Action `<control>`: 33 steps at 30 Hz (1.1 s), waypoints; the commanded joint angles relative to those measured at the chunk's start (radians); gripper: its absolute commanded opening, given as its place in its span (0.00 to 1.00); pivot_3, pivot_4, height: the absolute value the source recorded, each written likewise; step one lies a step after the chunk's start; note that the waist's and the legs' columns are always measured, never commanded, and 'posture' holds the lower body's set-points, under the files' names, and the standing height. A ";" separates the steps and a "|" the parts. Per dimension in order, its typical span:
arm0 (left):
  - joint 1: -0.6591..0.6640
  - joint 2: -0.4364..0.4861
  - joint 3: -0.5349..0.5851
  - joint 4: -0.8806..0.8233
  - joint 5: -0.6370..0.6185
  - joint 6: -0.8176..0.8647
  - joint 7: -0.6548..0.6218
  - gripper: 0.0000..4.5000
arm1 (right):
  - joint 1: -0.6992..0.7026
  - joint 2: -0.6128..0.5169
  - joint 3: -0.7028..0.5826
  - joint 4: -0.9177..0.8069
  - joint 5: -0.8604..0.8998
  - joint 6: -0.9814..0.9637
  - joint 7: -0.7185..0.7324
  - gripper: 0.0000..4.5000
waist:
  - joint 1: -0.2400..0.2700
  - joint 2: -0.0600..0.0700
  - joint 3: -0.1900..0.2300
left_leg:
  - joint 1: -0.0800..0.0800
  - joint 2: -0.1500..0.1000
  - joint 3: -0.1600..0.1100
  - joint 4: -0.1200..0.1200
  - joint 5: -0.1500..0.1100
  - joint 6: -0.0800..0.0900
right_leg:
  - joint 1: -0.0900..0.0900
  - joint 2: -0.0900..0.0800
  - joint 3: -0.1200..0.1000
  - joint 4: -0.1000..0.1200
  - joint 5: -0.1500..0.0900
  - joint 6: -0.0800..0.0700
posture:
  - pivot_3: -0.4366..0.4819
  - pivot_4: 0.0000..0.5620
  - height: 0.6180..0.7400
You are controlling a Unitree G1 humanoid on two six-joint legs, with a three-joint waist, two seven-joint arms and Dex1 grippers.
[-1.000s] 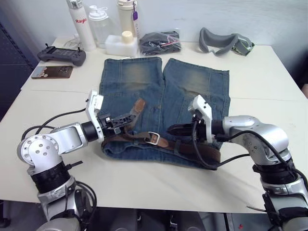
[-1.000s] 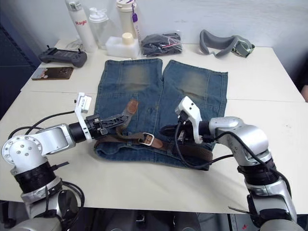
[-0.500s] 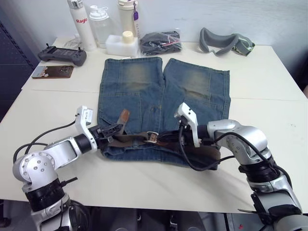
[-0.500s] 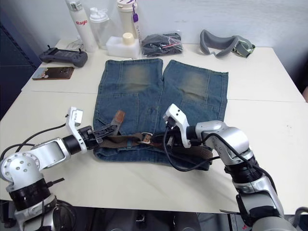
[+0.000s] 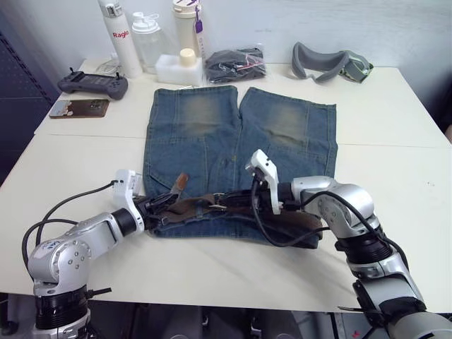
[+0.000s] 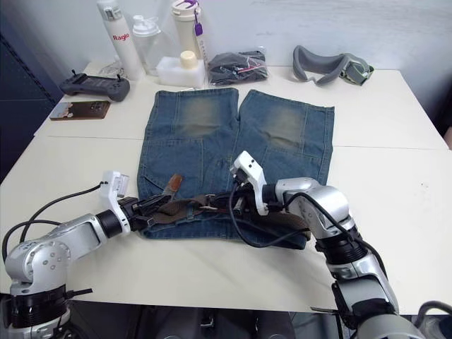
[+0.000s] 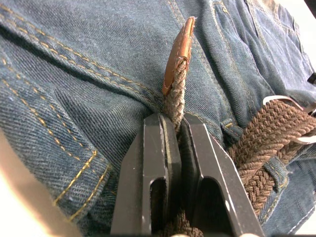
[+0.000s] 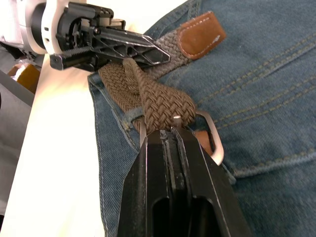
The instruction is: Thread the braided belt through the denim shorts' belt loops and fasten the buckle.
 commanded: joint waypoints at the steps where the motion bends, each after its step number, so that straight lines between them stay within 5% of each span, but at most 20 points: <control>1: 0.042 0.016 -0.038 0.034 0.054 -0.005 0.006 0.00 | -0.019 0.012 0.014 0.009 -0.014 -0.029 0.016 0.02 | 0.000 0.001 -0.001 | 0.000 0.000 0.000 0.000 0.000 0.000 | 0.000 0.000 0.000 0.000 0.000 0.000 | 0.48 0.27 0.31; 23: 0.101 0.011 -0.065 0.022 0.079 -0.093 0.029 0.00 | -0.054 0.036 0.189 0.257 -0.091 0.068 0.173 0.02 | -0.003 0.006 -0.016 | 0.017 0.002 0.000 -0.005 -0.006 0.000 | 0.017 0.000 0.000 -0.007 -0.002 -0.003 | 0.48 0.27 0.31; 33: 0.099 0.010 -0.081 0.029 0.079 -0.104 0.031 0.00 | -0.105 -0.021 0.045 0.152 -0.031 0.056 0.177 0.02 | -0.002 0.006 -0.020 | 0.017 0.001 0.000 -0.008 -0.007 0.001 | 0.017 0.000 0.000 -0.011 -0.002 -0.003 | 0.48 0.27 0.31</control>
